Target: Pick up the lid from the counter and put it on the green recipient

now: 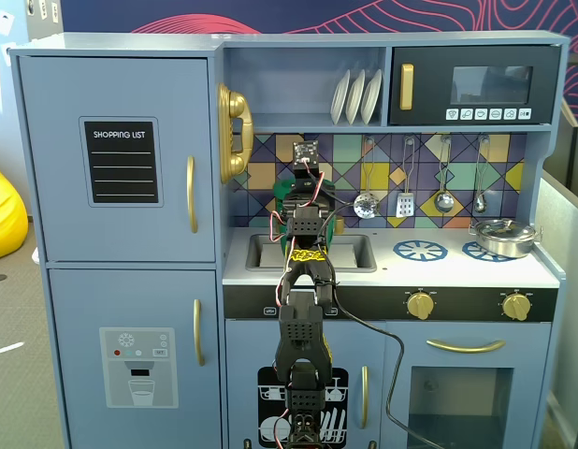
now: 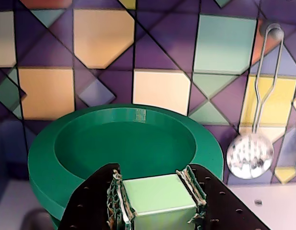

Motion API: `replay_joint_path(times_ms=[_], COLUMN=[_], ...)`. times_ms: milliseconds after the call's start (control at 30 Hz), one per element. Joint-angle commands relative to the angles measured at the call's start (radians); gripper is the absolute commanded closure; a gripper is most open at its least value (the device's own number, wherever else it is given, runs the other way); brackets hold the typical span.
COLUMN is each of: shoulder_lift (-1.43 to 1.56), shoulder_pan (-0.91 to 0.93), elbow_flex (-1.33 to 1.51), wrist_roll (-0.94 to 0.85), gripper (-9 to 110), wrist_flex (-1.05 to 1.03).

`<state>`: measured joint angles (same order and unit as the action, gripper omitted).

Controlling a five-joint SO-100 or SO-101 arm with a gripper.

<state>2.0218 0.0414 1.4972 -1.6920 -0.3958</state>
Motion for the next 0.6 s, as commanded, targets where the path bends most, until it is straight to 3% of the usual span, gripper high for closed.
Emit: replay_joint_path(times_ms=[0,300,433,567], shoulder_lift=[0.017,0.061,0.072,0.087], shoulder_pan=[0.011,0.011,0.034,0.063], elbow_flex=[0.000,0.104,0.121,0.058], wrist_roll=[-0.014,-0.041,-0.003,-0.018], gripper=[102,102,81,73], wrist_flex=[0.038,0.046,0.084,0.083])
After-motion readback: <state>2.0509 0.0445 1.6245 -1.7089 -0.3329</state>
